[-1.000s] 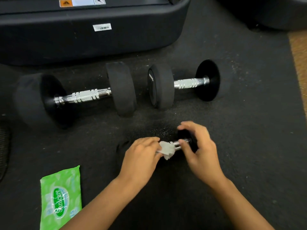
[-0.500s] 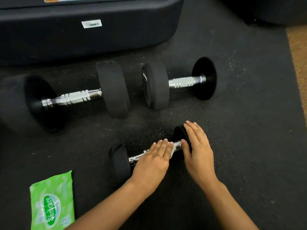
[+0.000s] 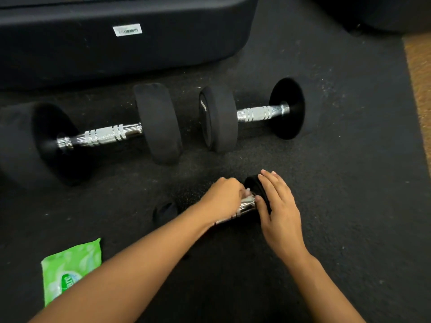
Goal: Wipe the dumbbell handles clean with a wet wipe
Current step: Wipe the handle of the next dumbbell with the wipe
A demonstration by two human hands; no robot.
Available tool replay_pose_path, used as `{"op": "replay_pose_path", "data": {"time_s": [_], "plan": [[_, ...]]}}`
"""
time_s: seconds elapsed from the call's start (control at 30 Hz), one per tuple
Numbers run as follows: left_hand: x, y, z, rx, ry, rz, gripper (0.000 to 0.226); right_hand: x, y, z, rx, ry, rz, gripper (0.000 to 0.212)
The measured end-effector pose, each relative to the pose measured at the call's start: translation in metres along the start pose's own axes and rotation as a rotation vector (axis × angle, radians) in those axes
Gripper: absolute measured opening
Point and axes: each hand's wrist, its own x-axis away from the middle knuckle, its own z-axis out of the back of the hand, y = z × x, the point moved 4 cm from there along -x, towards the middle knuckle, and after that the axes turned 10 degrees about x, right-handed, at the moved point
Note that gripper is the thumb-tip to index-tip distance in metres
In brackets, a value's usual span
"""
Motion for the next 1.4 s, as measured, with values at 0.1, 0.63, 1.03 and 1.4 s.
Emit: {"op": "replay_pose_path", "data": {"time_s": [0.1, 0.63, 1.03, 1.4], "plan": [[0.001, -0.003, -0.002, 0.016, -0.084, -0.021, 0.029, -0.002, 0.0, 0.0, -0.01, 0.003, 0.016, 0.045], [0.055, -0.001, -0.039, -0.415, 0.46, -0.63, 0.041, -0.003, 0.001, -0.002, -0.003, 0.023, 0.018, 0.043], [0.05, 0.0, -0.041, -0.376, 0.503, -0.537, 0.029, -0.002, -0.001, 0.001, -0.029, 0.019, -0.002, 0.044], [0.036, 0.003, -0.021, -0.222, 0.292, -0.287, 0.025, -0.004, 0.0, 0.001, -0.023, 0.026, -0.002, 0.042]]}}
